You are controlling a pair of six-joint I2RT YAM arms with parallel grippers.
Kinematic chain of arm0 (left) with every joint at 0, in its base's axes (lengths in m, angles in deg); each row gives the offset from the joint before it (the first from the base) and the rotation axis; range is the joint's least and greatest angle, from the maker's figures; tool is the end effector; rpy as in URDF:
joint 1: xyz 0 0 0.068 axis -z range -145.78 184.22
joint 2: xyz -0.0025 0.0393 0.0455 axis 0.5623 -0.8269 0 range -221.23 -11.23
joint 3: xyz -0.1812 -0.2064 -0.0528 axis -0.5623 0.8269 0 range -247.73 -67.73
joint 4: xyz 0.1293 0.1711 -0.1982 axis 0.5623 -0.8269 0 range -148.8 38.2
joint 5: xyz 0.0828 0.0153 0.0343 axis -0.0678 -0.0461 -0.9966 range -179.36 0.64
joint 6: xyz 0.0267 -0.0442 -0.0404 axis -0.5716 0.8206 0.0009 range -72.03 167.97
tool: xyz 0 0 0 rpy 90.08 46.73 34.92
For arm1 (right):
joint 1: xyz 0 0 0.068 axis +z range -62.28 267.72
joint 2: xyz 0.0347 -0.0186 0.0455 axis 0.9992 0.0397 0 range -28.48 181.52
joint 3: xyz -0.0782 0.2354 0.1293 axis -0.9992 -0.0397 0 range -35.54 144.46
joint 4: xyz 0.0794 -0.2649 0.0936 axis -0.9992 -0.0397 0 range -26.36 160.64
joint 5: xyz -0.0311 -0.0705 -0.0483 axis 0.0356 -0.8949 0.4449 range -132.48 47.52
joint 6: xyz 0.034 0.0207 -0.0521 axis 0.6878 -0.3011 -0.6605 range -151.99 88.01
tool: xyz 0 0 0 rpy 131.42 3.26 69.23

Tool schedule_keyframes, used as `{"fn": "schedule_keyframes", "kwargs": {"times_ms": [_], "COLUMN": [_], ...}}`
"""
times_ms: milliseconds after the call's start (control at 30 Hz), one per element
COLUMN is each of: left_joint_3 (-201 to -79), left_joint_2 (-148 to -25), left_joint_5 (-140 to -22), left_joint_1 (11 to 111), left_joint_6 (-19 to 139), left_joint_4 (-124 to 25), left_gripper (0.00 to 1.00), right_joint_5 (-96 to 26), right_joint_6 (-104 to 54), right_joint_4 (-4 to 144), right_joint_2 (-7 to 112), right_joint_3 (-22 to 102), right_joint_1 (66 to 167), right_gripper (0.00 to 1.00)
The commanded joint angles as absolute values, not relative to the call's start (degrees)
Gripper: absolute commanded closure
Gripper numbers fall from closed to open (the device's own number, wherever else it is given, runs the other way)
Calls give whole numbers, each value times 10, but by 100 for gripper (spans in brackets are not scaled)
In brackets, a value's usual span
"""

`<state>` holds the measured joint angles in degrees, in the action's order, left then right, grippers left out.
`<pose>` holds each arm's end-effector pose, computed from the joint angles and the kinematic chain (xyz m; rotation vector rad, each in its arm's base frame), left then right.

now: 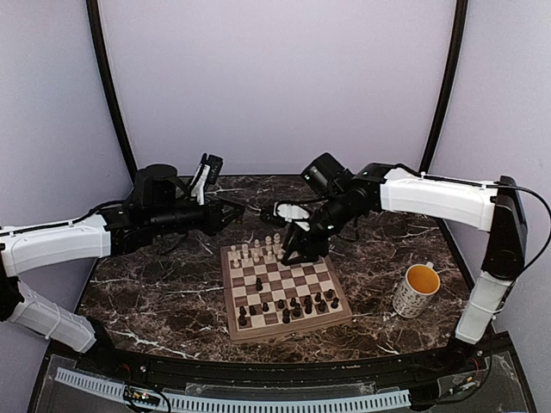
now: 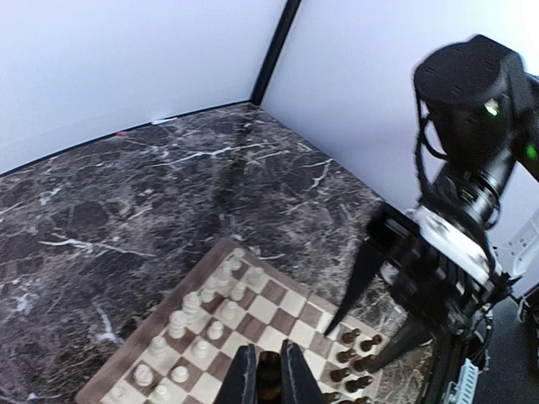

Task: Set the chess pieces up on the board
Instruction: Pick up the bishop from the chessboard.

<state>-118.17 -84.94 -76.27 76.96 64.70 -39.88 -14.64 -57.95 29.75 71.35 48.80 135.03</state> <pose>0.2449 -0.2423 0.2948 0.5878 1.7694 -0.9391 0.2642 0.3219 0.2647 -1.6760 1.9341 0.7644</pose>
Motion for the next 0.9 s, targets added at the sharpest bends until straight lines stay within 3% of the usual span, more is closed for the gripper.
{"fn": "schedule_keyframes", "kwargs": {"times_ms": [0,167,433,867], "left_joint_3": [-1201,-1216,-1176,-1175], "left_joint_2": [-819,-831,-844,-849], "left_joint_5": [-834,-867,-770,-718], "left_joint_1": [733,704,615,595], "left_joint_6": [600,556,596,610], "left_joint_4": [-450,-458,-385,-391], "left_gripper": [100,100,100,100], "right_joint_5": [-250,-283,-292,-268], "right_joint_6": [-617,-624,-629,-634], "right_joint_4": [296,281,245,217], "right_joint_2": [771,836,911,960], "right_joint_3": [533,592,665,705], "right_joint_1": [1395,1426,1449,1460], "right_gripper": [54,54,53,56]}}
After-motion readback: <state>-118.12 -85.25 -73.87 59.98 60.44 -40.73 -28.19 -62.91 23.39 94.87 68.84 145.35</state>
